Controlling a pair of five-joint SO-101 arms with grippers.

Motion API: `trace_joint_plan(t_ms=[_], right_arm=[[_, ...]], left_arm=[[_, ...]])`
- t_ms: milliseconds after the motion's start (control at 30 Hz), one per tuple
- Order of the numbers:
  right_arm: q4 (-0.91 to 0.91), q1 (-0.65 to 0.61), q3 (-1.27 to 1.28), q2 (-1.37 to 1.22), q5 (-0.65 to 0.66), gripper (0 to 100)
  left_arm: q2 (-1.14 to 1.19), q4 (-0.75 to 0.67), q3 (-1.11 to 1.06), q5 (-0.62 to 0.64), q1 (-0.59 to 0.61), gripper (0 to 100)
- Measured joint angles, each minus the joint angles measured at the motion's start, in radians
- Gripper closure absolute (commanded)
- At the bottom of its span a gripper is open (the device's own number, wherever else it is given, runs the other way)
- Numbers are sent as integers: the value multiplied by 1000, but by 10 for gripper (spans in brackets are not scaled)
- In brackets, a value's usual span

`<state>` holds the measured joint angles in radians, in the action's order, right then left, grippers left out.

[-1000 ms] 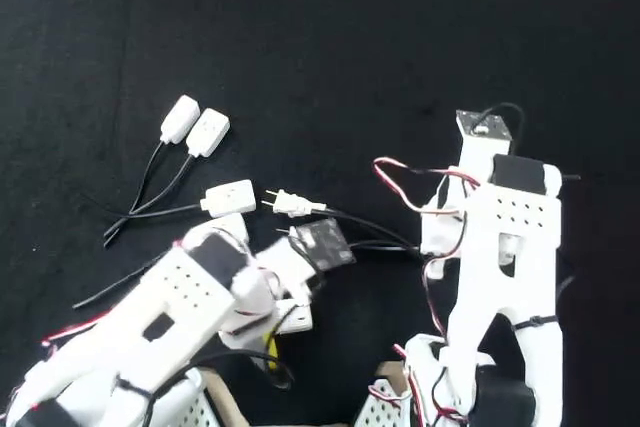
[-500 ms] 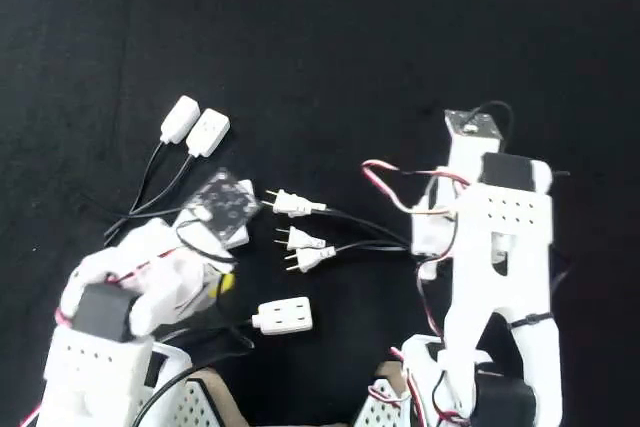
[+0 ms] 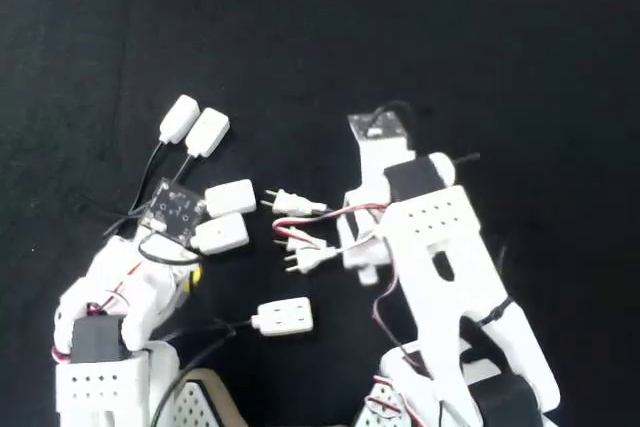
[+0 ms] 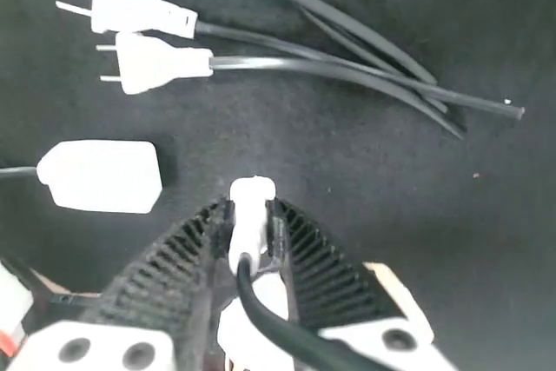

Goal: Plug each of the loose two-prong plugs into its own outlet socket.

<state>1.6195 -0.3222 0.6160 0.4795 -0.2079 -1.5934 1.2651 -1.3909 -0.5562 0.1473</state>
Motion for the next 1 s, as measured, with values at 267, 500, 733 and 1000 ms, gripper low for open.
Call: trace_joint_plan(t_ms=[267,500,733,1000], right_arm=[[-192,-3,117,0,0,987],[-242,-3,157,0,-3,987],[-244,-169,161,0,-80,987],[-244,-367,190,0,-198,987]], left_arm=[[-146,-23,-157,-2,11,754],[-226,-3,-218,-2,155,754],[-226,3,-265,-71,242,754],[-222,-15,-279,-91,252,754]])
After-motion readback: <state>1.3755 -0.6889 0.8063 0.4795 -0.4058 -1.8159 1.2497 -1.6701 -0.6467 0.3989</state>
